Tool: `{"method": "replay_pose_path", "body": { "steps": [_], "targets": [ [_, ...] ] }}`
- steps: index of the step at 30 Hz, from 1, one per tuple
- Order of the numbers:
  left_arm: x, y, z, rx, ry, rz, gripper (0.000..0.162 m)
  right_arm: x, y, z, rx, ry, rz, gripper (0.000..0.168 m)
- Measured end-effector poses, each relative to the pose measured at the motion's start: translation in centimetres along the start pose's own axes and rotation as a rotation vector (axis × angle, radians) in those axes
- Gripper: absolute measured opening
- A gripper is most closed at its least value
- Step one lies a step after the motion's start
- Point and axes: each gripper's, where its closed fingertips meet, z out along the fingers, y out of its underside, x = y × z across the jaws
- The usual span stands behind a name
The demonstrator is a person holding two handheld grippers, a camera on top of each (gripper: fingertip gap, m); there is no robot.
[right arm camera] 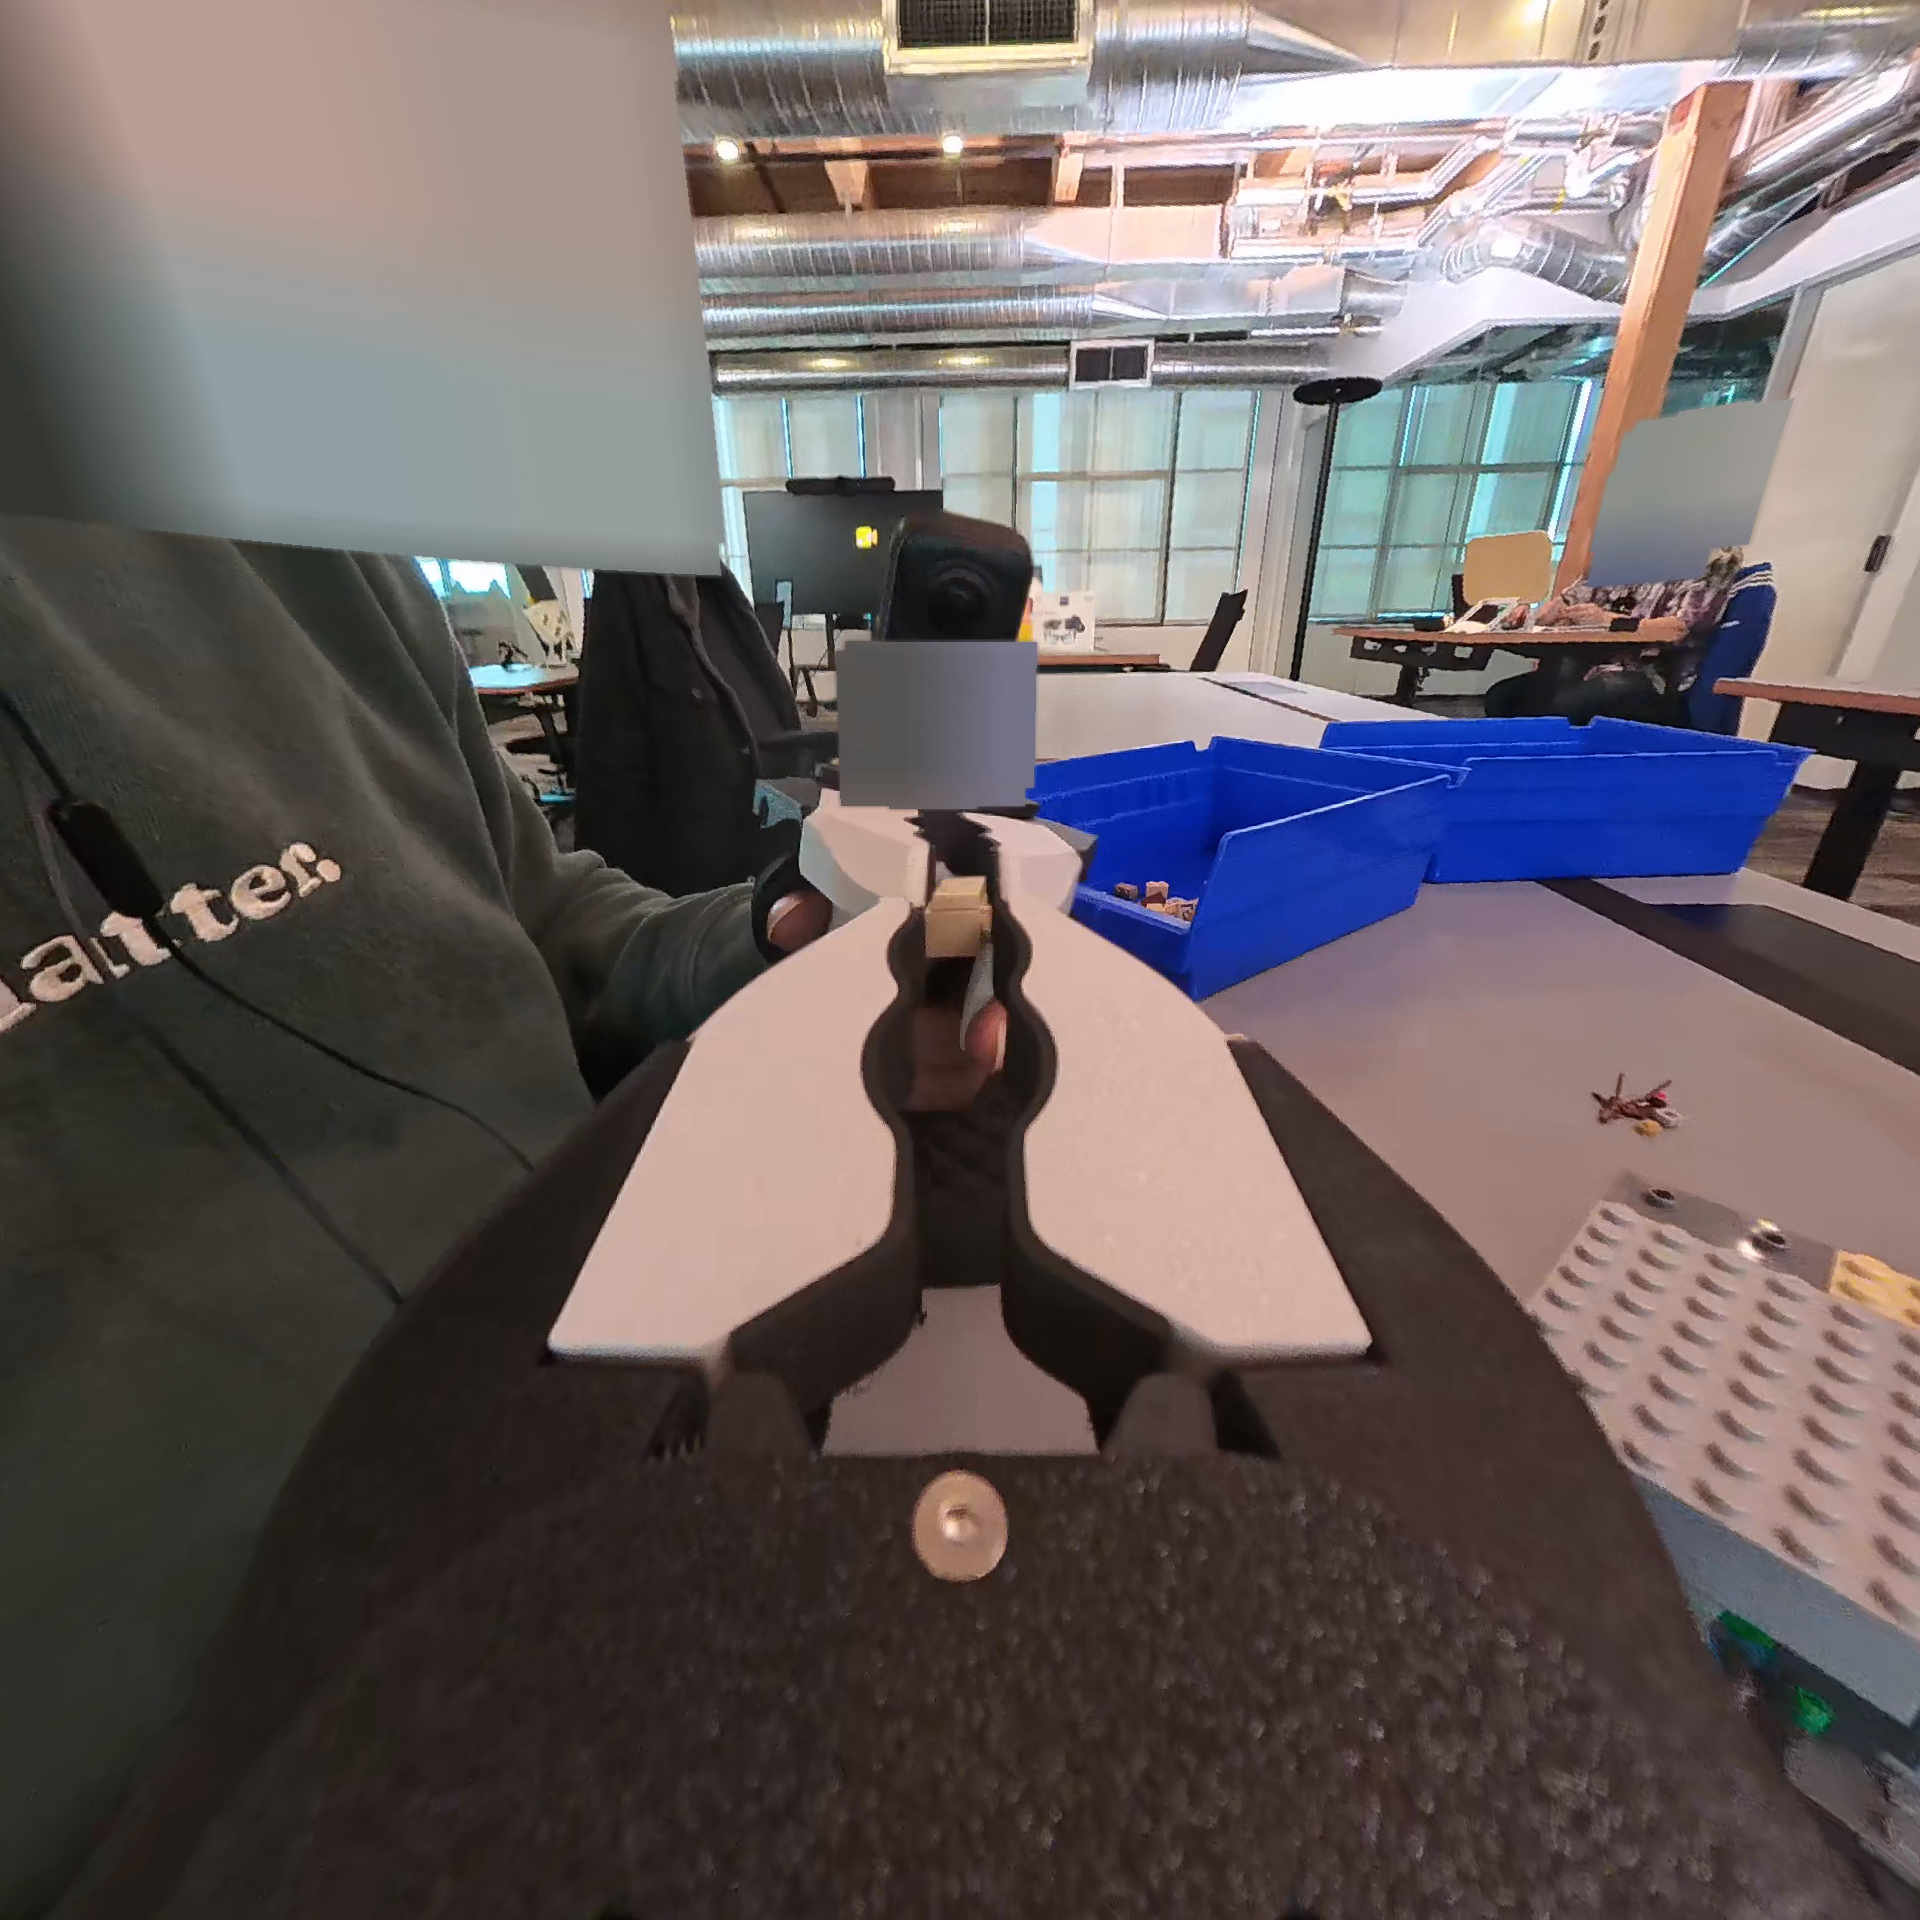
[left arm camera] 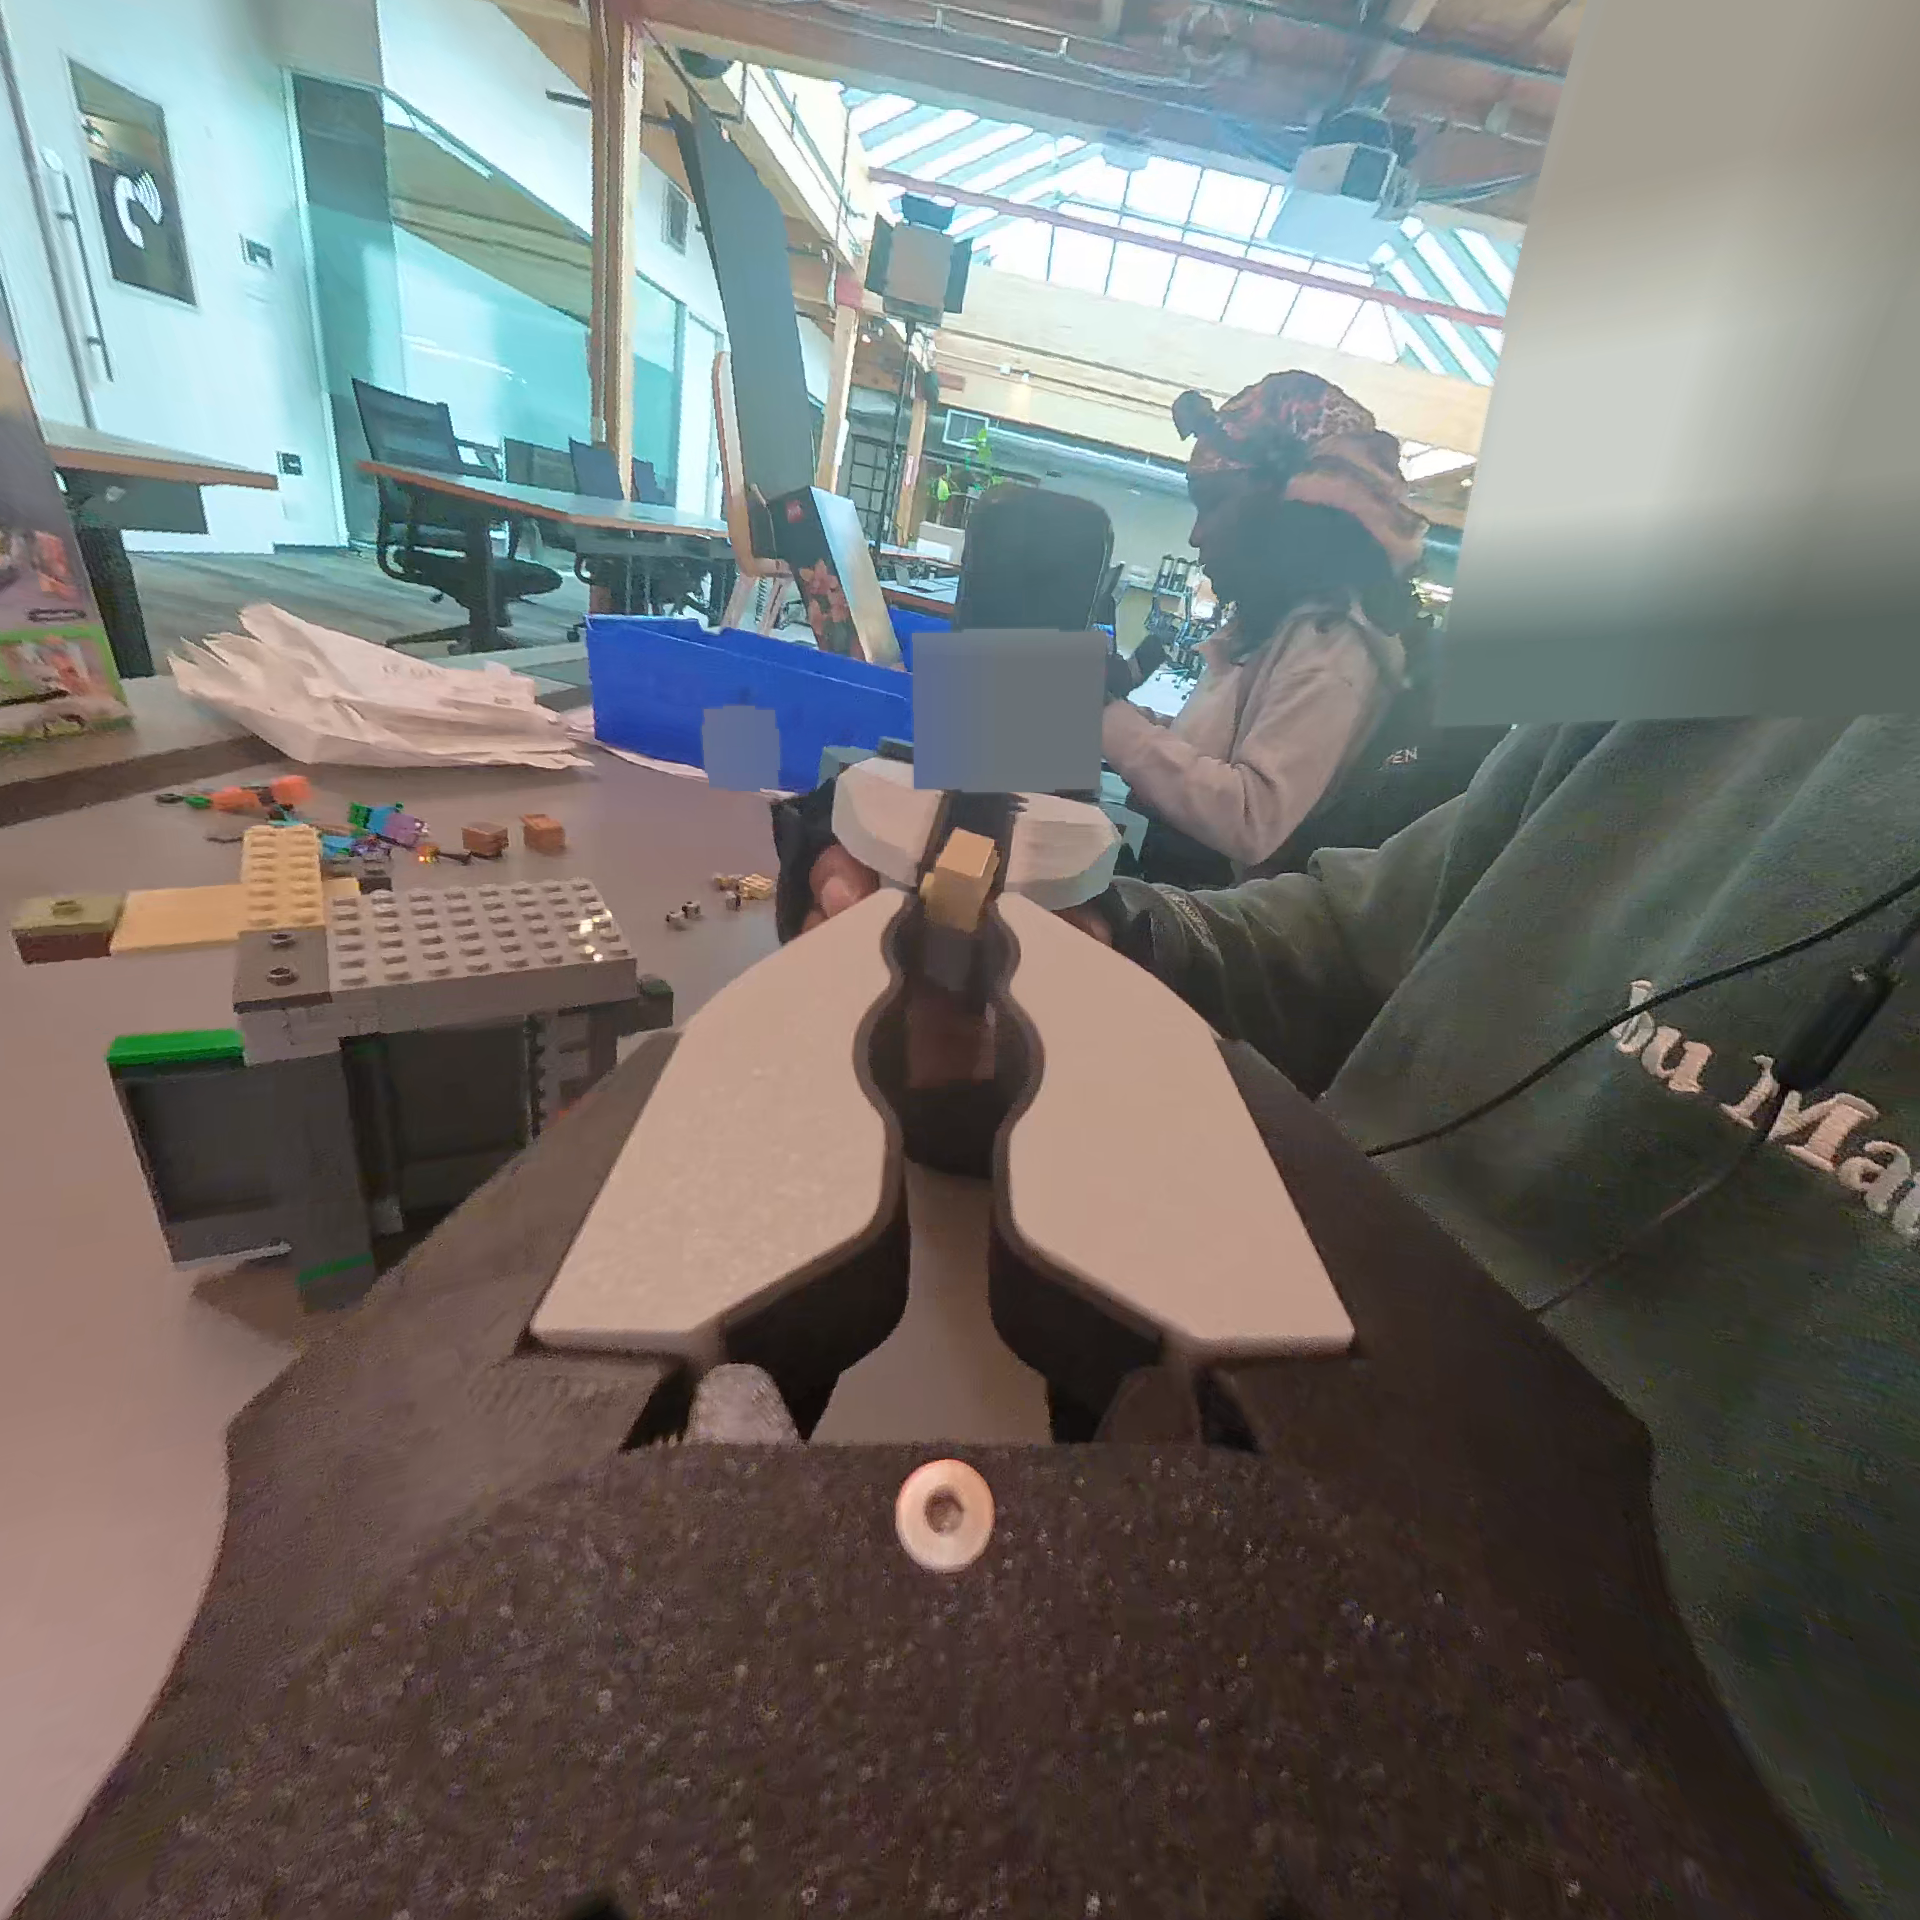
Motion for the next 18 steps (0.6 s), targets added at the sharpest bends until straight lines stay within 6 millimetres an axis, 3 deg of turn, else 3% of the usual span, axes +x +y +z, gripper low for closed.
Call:
{"method": "replay_pose_path", "body": {
  "steps": [10,18],
  "targets": [
    [-0.6,0.4,-0.3,-0.038,-0.085,0.093,0.008,0.5,0.6,0.1,-0.039,0.048,-0.022,0.012],
    [-2.3,2.8,-0.4,-0.263,-0.239,0.349,0.009,1.2,1.8,-0.6,-0.189,0.092,-0.107,0.014]
  ]
}}
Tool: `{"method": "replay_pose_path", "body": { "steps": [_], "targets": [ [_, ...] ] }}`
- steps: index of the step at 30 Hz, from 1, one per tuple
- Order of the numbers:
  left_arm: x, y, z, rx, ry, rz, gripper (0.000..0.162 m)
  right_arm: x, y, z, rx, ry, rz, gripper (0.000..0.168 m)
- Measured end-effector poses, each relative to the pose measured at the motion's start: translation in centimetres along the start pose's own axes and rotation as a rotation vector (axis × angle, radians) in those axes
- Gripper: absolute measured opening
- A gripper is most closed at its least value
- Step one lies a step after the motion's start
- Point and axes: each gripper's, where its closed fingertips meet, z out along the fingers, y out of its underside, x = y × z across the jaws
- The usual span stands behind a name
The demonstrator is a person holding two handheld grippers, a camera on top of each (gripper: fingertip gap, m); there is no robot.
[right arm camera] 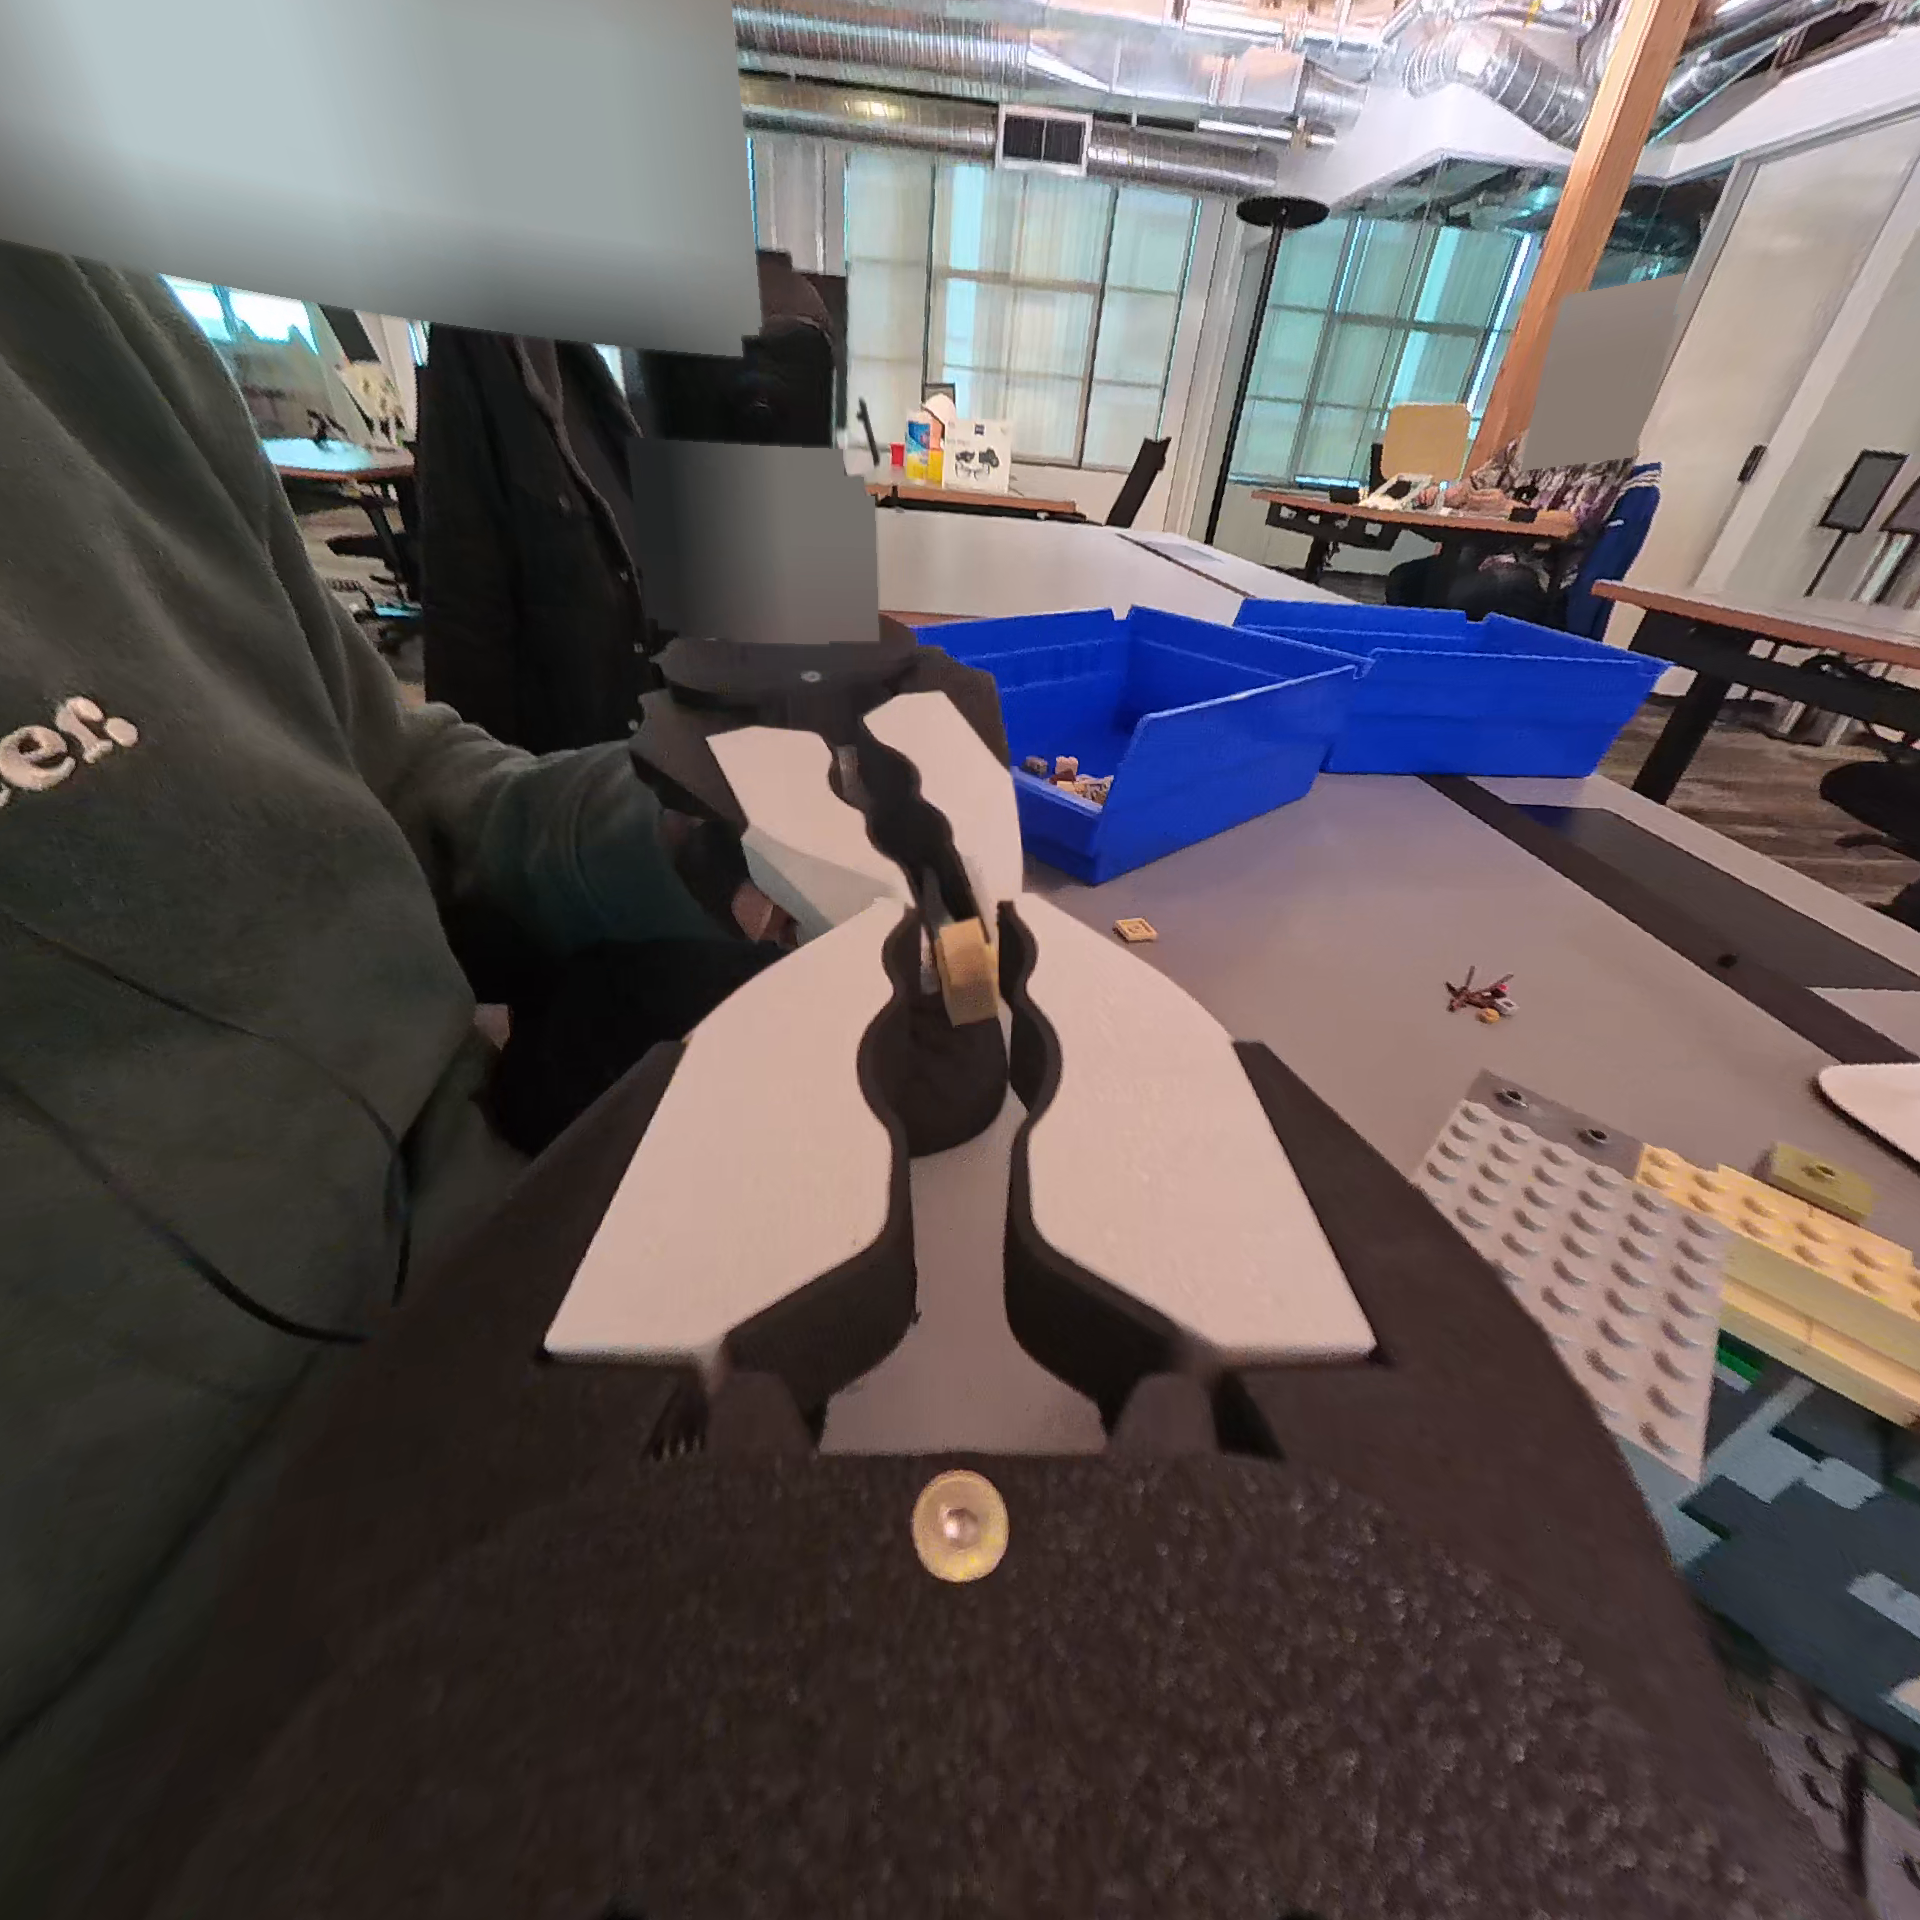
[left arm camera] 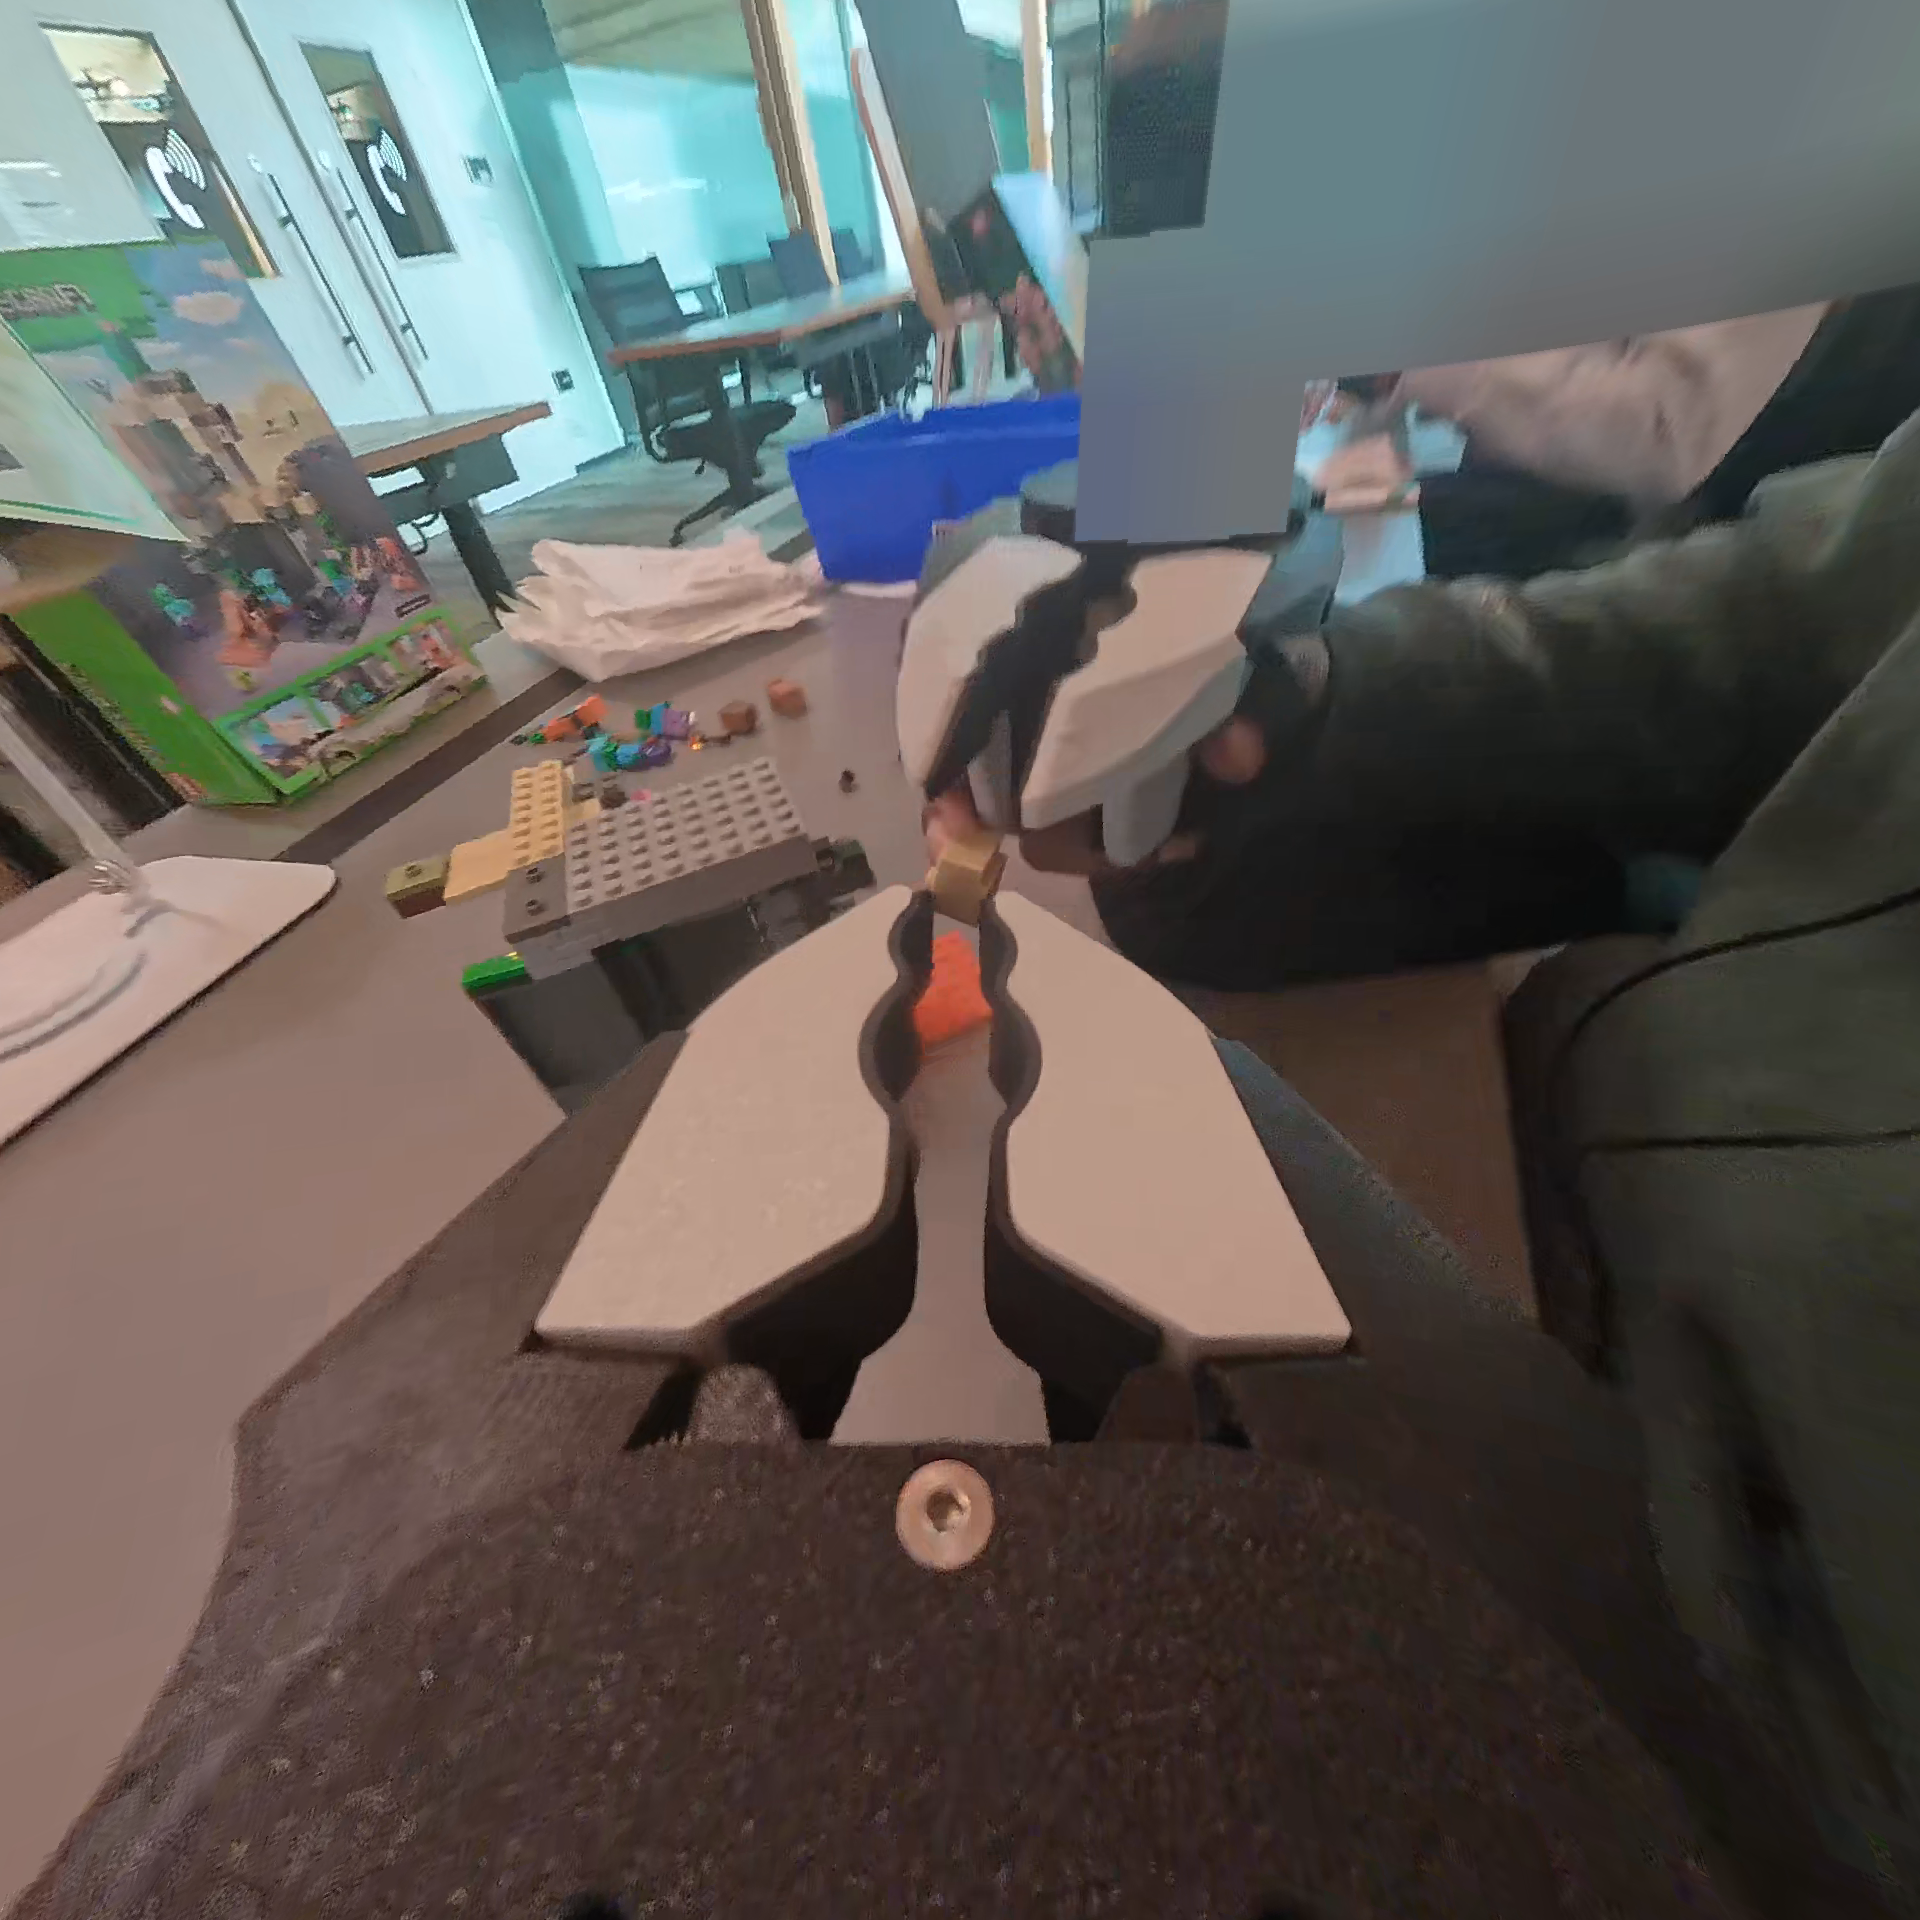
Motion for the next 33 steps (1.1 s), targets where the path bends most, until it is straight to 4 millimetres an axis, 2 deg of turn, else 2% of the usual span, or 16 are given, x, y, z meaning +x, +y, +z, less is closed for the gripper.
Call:
{"method": "replay_pose_path", "body": {
  "steps": [5,11,13,19,22,25,28,33],
  "targets": [
    [0.3,1.0,0.5,-0.083,-0.025,0.103,0.008,-0.1,2.2,0.2,-0.143,0.01,-0.088,0.011],
    [0.5,1.8,0.6,-0.149,-0.021,0.176,0.008,-0.4,3.0,0.2,-0.217,0.023,-0.207,0.007],
    [0.5,1.9,0.7,-0.157,-0.027,0.201,0.008,-0.4,3.1,0.1,-0.232,0.018,-0.178,0.007],
    [0.8,1.0,0.7,-0.092,-0.027,0.222,0.009,-0.7,2.0,-0.1,-0.119,-0.078,0.128,0.006],
    [0.7,1.0,0.8,-0.082,-0.029,0.203,0.009,-0.6,2.0,-0.2,-0.086,-0.112,0.213,0.005],
    [-0.8,2.1,0.5,-0.143,-0.103,0.221,0.0,-1.0,0.3,-0.6,0.012,-0.175,0.273,0.0],
    [-0.7,1.6,-0.5,-0.081,-0.061,0.123,0.0,-0.2,1.4,-0.4,-0.055,-0.075,0.163,0.0],
    [-1.5,2.6,-1.1,-0.142,-0.098,0.152,0.0,0.4,2.1,-0.1,-0.088,-0.027,0.121,0.0]
  ]
}}
